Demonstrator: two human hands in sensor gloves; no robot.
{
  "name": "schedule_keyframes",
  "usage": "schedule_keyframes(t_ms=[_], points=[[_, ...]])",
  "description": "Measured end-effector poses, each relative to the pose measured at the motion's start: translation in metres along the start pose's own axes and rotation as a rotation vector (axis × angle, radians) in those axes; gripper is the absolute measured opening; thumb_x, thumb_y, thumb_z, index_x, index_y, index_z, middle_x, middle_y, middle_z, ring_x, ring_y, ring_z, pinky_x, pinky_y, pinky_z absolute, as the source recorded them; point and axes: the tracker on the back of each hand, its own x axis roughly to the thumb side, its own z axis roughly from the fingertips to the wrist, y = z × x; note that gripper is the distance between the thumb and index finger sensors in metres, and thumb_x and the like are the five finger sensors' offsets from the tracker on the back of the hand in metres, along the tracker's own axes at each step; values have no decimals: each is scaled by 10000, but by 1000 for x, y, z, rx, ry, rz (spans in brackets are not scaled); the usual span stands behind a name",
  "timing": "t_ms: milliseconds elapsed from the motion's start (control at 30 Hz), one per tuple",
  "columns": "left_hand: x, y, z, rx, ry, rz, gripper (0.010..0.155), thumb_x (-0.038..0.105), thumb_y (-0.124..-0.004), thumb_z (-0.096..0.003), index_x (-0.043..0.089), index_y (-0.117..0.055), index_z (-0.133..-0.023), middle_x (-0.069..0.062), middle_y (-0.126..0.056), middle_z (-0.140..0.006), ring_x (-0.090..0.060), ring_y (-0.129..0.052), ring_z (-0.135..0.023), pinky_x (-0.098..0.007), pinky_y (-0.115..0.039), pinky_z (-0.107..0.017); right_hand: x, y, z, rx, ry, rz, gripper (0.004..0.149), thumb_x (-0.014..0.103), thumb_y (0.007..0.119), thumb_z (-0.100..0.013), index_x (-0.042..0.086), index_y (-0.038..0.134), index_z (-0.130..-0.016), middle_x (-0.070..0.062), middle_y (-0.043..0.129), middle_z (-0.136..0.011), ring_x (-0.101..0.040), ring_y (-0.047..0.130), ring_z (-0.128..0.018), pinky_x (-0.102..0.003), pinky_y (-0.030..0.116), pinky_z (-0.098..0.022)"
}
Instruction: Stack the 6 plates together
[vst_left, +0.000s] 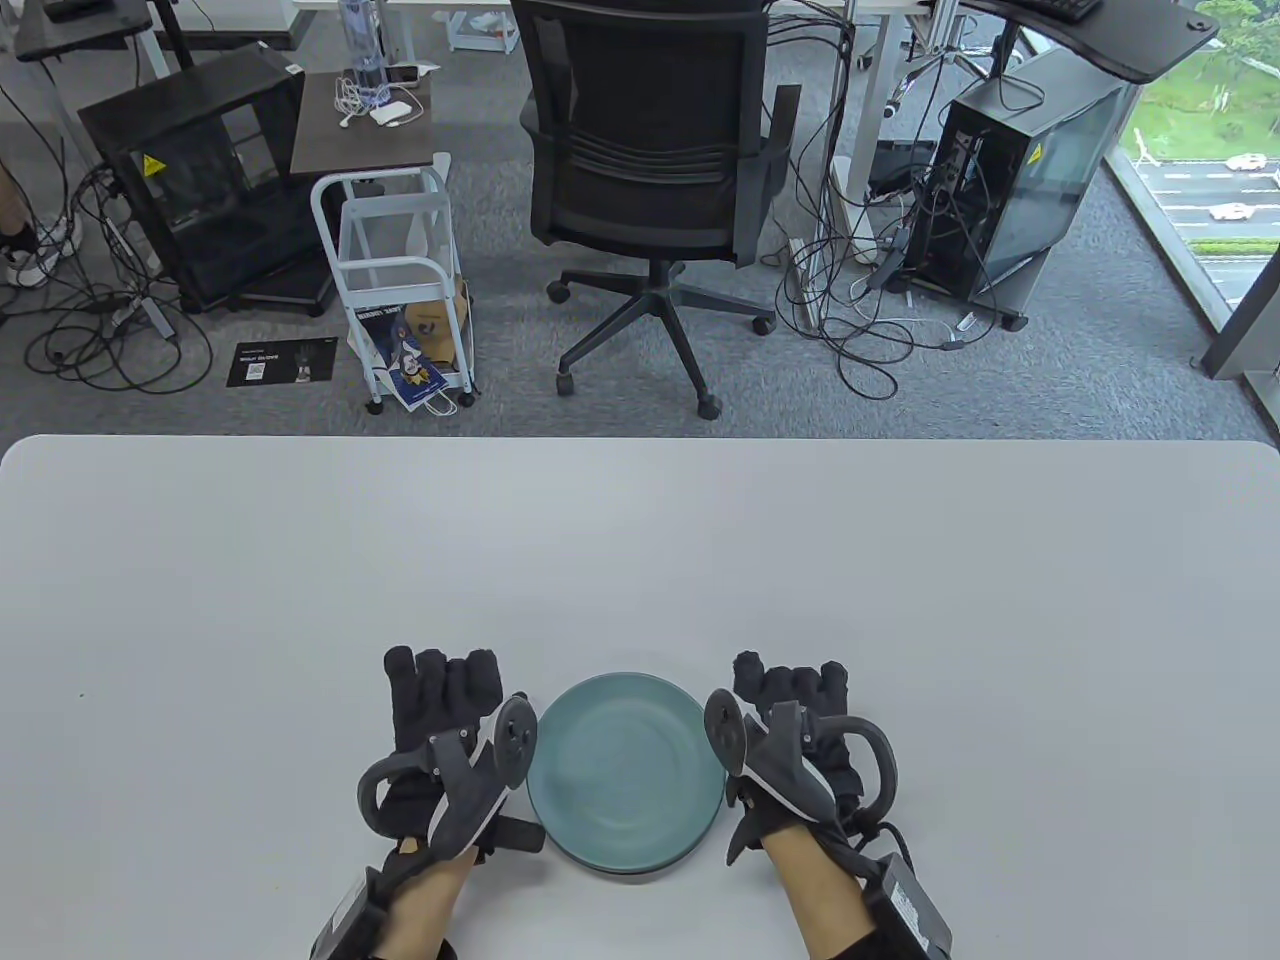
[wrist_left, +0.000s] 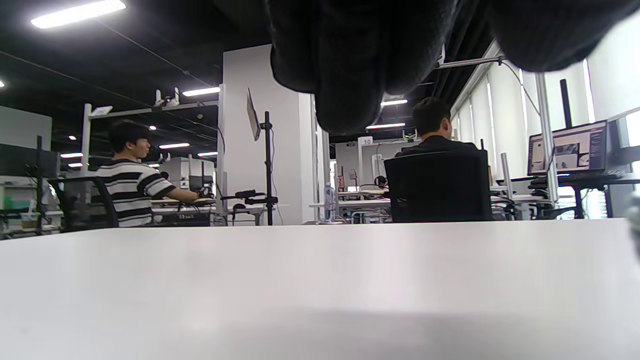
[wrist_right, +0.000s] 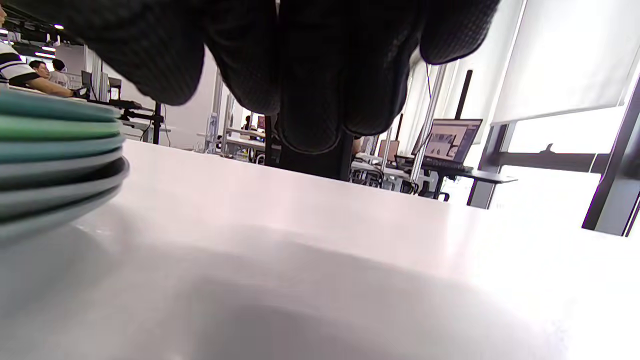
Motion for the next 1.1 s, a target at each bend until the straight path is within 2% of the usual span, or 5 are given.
schedule_keyframes(t_ms=[100,200,367,567,1100], points=[[0,-6,-3,-76,21,-51,741,664,-714,-344,333,-637,-1002,98,-781,-1058,-146,-611,-1158,-436,-240,-912,-2,7,0,-24,-5,-36,580,578,653,-544,279,615,-1040,-34,716,-1048,-320,692,-945,-582,450,-767],[-4,-16,-7,-210,50,-86,839,685,-675,-354,398,-358,-1076,136,-370,-1217,-162,-269,-1228,-442,-126,-907,-4,15,1,8,-15,-32,647,601,633,-547,295,468,-1092,-49,491,-1172,-364,529,-1042,-610,385,-776],[-10,-24,-8,-273,54,-85,943,730,-618,-342,450,-31,-1025,191,47,-1156,-137,-16,-1195,-437,-72,-899,-13,22,3,7,-13,-61,750,653,577,-543,335,200,-1109,-54,135,-1212,-428,229,-1088,-659,266,-763],[-10,-25,-9,-306,18,-62,972,757,-611,-317,465,23,-993,212,103,-1124,-105,41,-1179,-435,-69,-902,-11,24,1,67,-25,-114,804,723,449,-503,334,46,-1079,-65,-13,-1187,-444,85,-1077,-687,187,-745],[-7,-27,-7,-320,-3,-68,968,757,-617,-314,460,-10,-1007,206,71,-1137,-101,9,-1188,-437,-86,-905,-15,26,1,94,-32,-135,785,707,446,-511,307,116,-1100,-65,85,-1207,-397,163,-1100,-653,207,-764]])
